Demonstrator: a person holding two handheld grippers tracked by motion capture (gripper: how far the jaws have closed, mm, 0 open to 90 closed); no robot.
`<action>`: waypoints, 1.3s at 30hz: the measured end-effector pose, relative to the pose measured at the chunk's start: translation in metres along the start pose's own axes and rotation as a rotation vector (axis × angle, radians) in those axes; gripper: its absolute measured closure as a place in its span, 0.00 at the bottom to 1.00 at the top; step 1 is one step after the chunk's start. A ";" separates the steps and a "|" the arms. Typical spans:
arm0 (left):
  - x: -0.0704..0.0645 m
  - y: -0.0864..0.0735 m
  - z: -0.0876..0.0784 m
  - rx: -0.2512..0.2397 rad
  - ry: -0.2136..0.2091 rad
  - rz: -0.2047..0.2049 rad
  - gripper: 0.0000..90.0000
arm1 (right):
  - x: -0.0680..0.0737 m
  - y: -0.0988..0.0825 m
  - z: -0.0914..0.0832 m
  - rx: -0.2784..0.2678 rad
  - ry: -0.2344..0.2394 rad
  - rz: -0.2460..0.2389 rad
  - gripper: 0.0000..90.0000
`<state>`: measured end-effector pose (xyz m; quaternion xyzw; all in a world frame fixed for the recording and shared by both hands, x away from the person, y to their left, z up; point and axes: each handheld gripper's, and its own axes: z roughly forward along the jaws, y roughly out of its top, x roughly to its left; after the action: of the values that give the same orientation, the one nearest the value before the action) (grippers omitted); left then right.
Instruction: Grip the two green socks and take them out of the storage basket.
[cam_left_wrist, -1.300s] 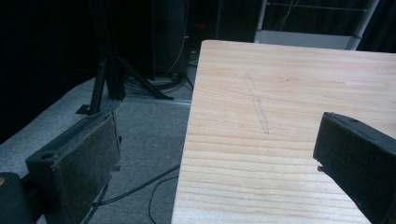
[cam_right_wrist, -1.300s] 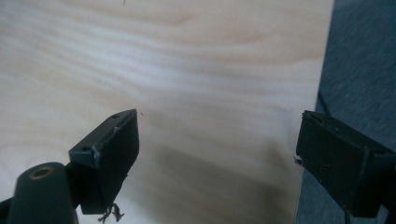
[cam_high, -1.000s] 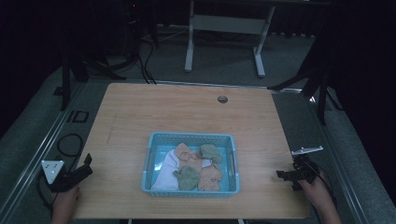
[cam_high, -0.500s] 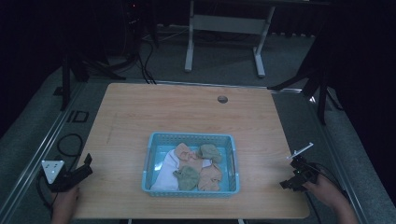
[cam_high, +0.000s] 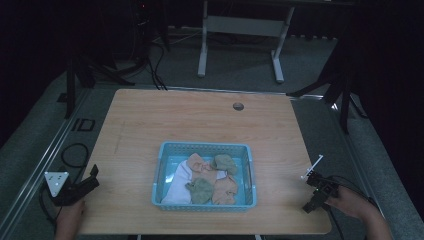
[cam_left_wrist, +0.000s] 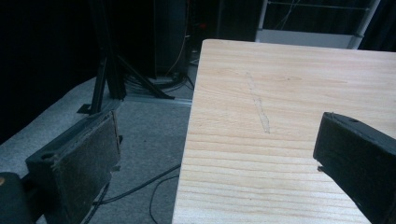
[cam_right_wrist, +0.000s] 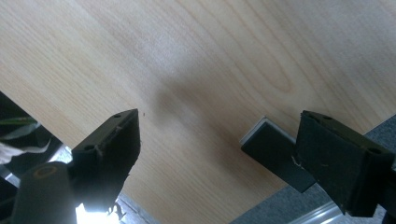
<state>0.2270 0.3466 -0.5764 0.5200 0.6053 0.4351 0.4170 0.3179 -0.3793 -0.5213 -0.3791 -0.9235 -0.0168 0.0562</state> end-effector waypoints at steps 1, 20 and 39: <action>0.000 0.000 0.000 0.000 0.000 -0.001 0.01 | 0.001 0.001 -0.001 0.017 -0.005 -0.007 0.16; 0.000 0.000 0.000 0.004 0.001 0.000 0.01 | 0.019 0.014 -0.017 0.024 0.010 -0.133 0.17; 0.000 0.000 0.000 0.006 -0.001 0.001 0.01 | 0.074 0.066 -0.046 0.025 -0.022 -0.409 0.19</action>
<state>0.2272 0.3469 -0.5764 0.5216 0.6064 0.4332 0.4155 0.3161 -0.2841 -0.4673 -0.1832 -0.9819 -0.0120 0.0461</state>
